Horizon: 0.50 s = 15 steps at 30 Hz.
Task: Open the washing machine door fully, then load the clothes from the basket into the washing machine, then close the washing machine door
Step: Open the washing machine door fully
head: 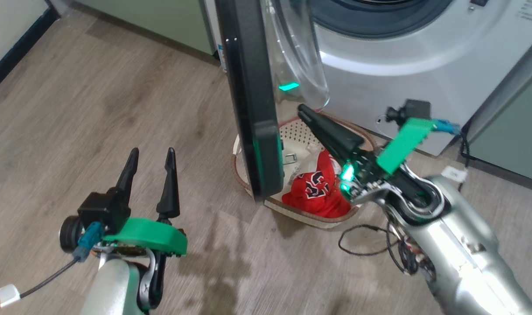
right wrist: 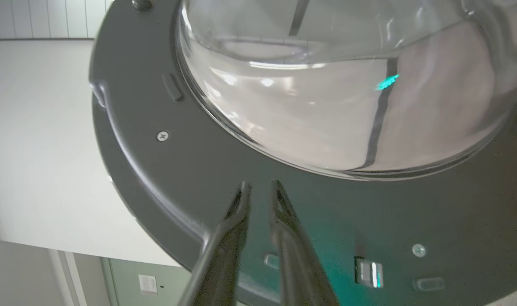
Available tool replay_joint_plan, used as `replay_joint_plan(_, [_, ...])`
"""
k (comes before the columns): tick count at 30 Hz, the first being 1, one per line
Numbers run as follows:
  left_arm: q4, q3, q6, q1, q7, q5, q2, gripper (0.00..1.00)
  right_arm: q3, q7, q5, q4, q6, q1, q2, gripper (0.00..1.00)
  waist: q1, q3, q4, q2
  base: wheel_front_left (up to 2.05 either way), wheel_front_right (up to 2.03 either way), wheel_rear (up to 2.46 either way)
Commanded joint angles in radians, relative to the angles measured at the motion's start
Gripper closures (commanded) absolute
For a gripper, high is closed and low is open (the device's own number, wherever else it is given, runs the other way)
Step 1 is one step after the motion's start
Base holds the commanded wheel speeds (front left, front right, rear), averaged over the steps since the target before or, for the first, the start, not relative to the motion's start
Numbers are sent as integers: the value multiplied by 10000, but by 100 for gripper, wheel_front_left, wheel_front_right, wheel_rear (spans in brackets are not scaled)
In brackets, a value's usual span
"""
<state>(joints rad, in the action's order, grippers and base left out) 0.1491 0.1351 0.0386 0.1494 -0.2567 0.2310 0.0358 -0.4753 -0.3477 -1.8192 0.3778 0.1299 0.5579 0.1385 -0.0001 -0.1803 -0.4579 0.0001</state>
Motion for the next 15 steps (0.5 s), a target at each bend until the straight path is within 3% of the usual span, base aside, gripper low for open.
replay_joint_plan(1, [-307,-334,53,111,-51,70,145,0,143,253,-98,-646,8,-305,21,0,1,86,117,-1,0,0,0])
replay_joint_plan(15, [-289,-573,11,-44,-51,11,219,0,1363,1947,214,-3337,8,-3495,544,0,1,351,608,-1,0,0,0])
